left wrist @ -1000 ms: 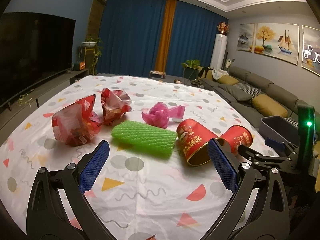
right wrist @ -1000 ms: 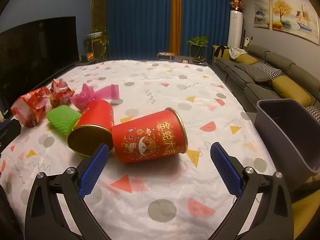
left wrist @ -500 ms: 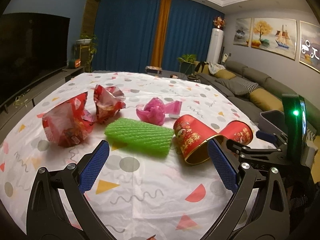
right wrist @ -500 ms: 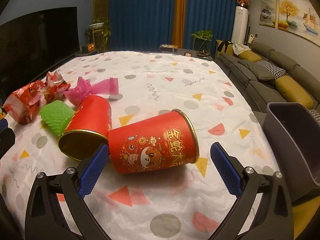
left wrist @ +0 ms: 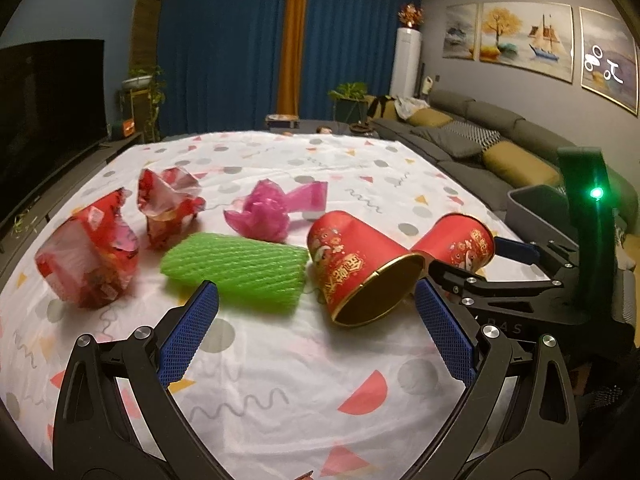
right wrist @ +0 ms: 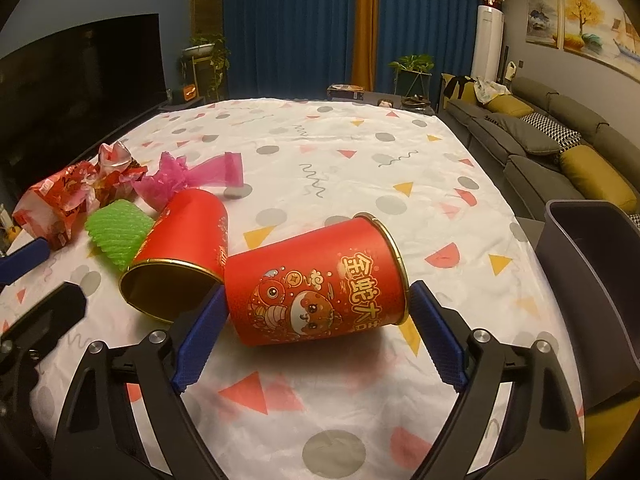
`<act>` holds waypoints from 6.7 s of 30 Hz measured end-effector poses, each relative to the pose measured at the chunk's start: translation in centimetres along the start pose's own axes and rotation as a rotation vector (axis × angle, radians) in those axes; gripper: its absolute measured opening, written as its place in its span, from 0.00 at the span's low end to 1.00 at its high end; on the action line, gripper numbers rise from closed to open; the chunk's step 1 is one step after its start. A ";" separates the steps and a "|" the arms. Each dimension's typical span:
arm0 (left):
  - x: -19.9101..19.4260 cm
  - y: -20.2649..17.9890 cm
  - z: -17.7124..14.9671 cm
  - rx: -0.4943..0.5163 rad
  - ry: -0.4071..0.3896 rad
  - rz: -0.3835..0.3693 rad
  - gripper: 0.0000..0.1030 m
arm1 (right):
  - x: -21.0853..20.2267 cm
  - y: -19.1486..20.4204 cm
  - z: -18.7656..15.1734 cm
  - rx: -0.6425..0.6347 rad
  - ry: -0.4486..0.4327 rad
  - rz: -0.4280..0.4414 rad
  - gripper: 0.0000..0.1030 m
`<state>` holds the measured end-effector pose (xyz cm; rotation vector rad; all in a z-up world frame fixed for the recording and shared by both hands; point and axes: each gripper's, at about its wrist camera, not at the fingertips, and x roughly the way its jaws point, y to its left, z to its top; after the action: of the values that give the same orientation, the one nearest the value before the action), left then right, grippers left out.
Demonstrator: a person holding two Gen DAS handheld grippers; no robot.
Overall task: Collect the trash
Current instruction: 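Move both tools back toward the red cans on the table, then grasp a red can rim with the left tool while the right tool grasps the other red can, then carry both red cans with both tools over the grey bin, then open both tools to drop the red cans into the bin, then move both tools back toward the remaining bags and green net, then grasp the red snack bag with the left tool while the right tool grasps the green foam net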
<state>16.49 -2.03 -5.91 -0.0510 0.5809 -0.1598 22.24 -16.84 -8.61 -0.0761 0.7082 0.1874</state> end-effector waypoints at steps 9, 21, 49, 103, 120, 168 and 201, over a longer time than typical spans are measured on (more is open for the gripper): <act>2.4 -0.7 0.3 0.019 0.098 -0.027 0.65 | -0.9 -1.6 -0.5 0.049 -0.024 -0.011 0.84; 4.8 -2.1 0.5 0.077 0.181 -0.029 0.06 | -3.4 -2.6 -1.3 0.093 -0.070 0.002 0.84; -0.8 -5.6 4.3 0.050 0.009 -0.150 0.02 | -11.4 -6.4 -1.3 0.184 -0.234 -0.043 0.84; 12.8 -31.2 7.7 0.225 0.119 -0.540 0.02 | -11.6 -24.2 -4.7 0.352 -0.213 -0.351 0.84; 12.8 -27.8 8.1 0.111 0.069 -0.481 0.74 | -11.9 -23.8 -5.0 0.387 -0.197 -0.372 0.85; -7.9 9.6 1.1 -0.174 -0.219 0.289 0.94 | -13.2 2.4 -0.5 0.143 -0.364 -0.001 0.92; -0.4 17.0 1.0 -0.236 0.005 0.157 0.03 | -1.9 13.4 2.6 -0.021 -0.129 0.101 0.86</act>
<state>19.00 14.78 -6.47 -0.2334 0.6041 0.0621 19.84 -3.64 -5.50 -0.0479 0.5818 0.2943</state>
